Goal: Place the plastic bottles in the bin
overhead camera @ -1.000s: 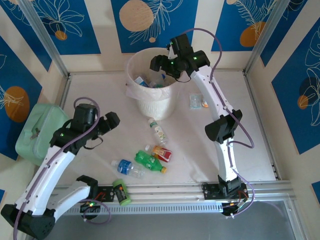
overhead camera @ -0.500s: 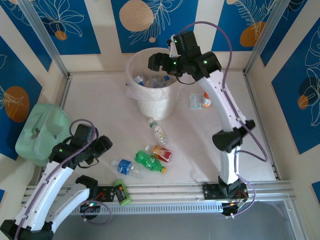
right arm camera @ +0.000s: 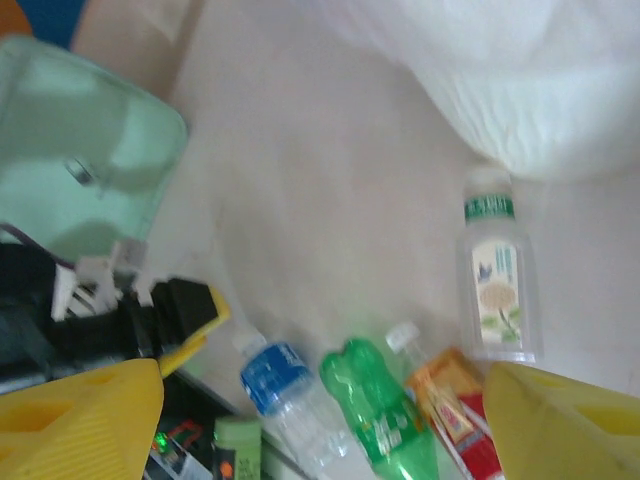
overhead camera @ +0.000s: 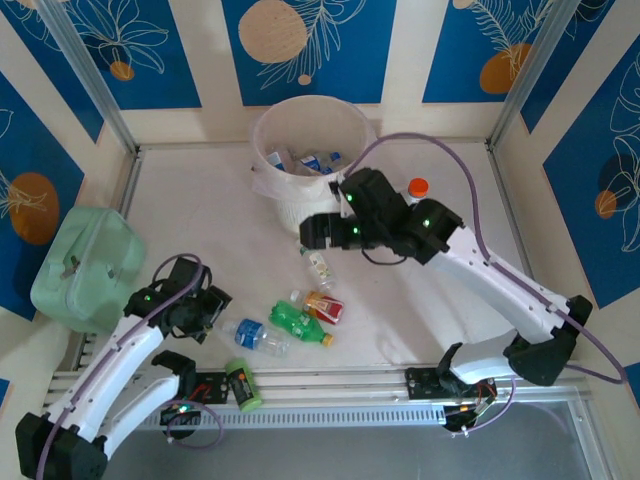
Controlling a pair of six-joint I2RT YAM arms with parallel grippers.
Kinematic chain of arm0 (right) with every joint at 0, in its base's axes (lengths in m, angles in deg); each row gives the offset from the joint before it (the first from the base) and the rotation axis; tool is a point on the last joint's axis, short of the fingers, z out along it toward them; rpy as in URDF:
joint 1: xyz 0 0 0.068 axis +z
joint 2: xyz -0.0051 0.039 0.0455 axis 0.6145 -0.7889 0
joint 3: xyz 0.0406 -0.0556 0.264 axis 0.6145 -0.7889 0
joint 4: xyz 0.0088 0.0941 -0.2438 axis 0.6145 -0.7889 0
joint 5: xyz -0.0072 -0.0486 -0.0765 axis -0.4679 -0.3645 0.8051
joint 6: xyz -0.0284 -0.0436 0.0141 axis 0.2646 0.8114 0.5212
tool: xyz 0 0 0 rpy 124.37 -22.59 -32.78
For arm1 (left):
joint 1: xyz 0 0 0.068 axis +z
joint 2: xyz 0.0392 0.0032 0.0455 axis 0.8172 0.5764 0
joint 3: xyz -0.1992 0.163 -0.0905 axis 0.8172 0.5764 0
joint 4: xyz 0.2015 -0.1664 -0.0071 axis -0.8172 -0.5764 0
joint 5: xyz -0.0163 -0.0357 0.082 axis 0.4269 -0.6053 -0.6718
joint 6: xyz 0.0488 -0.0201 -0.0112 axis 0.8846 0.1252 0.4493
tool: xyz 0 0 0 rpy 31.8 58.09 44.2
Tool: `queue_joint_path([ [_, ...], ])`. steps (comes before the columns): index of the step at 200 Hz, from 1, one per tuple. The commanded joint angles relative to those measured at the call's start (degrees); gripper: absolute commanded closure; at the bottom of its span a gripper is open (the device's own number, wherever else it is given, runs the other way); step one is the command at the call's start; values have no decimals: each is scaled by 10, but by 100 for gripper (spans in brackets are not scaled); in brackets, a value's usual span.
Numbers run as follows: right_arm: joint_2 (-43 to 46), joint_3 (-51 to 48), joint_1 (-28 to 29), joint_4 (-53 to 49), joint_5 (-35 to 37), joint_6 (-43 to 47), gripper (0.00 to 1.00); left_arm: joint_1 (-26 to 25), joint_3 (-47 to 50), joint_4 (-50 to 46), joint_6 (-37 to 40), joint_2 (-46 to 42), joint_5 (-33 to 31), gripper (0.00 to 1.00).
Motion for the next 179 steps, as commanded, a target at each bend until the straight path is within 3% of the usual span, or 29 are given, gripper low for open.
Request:
queue_joint_path([
  [1,53,-47,8,7,21,-42,16,5,10,28,-30,24,17,31],
  [71,46,-58,-10,4,17,-30,16,-10,18,-20,-85,19,14,29],
  [137,30,-76,-40,27,-18,-22,16,-41,34,57,-112,86,22,30],
  [179,28,-87,-57,40,-34,-28,16,-49,37,103,-111,134,26,39],
])
